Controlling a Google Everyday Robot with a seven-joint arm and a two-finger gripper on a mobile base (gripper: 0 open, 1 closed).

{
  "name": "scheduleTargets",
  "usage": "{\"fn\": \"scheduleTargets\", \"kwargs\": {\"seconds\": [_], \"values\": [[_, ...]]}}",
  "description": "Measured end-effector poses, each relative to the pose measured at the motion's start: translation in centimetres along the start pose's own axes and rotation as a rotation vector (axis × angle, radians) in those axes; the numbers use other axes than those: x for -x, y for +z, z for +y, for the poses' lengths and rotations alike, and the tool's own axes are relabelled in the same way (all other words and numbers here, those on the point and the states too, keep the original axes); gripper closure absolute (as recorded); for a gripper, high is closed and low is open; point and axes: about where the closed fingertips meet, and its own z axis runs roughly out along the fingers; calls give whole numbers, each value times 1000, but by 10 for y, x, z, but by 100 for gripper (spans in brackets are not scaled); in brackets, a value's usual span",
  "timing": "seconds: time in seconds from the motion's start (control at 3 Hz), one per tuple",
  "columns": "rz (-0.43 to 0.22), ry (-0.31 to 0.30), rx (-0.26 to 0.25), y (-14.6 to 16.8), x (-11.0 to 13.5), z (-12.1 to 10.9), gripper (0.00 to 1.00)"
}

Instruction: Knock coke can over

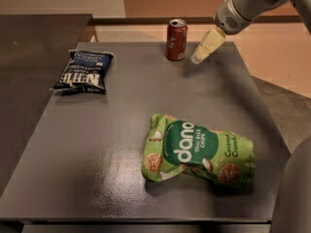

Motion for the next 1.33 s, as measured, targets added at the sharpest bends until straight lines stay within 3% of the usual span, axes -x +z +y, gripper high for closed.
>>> {"fn": "scheduleTargets", "kwargs": {"seconds": [0.67,1.33], "values": [[-90,95,29,52,31,-21,0],[-245,155,16,74,56,-27,0]]}}
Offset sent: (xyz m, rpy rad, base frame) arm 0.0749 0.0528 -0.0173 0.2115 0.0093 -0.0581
